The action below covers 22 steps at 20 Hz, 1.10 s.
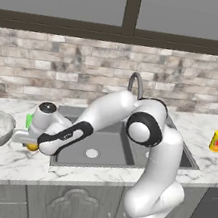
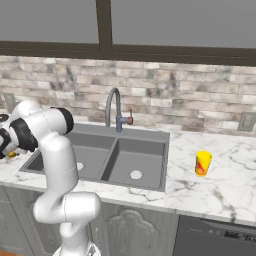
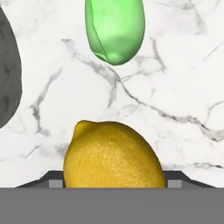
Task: Remove the lemon and corn from the sink. Then move the bowl and cup from the counter to the sink for washing.
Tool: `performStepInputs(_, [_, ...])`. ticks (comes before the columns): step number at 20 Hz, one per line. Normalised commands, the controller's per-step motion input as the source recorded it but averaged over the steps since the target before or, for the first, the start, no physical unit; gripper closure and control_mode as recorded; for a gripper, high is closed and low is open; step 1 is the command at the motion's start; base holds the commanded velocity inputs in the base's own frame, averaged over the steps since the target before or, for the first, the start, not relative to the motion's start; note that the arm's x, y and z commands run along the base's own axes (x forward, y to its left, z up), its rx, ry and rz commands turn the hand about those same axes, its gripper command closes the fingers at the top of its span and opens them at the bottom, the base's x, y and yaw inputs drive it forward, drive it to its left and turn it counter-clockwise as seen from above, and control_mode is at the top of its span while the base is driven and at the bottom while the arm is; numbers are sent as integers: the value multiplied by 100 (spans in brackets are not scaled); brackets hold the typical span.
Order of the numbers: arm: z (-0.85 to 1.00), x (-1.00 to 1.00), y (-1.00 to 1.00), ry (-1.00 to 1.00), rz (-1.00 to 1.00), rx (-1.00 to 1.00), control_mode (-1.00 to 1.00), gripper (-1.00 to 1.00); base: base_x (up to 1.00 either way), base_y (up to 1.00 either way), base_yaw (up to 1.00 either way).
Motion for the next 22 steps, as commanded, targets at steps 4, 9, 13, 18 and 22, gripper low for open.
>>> performStepInputs(4, [-9, 0, 4, 0, -1, 0, -100, 100, 0, 0, 0])
performStepInputs(9, [-8, 0, 1, 0, 0, 0, -100, 100, 0, 0, 0])
performStepInputs(13, [-8, 0, 0, 2, 0, 0, -100, 100, 0, 0, 0])
performStepInputs(18, [-7, 0, 0, 3, 0, 0, -100, 100, 0, 0, 0])
performStepInputs(22, [-7, 0, 1, 2, 0, 0, -100, 100, 0, 0, 0])
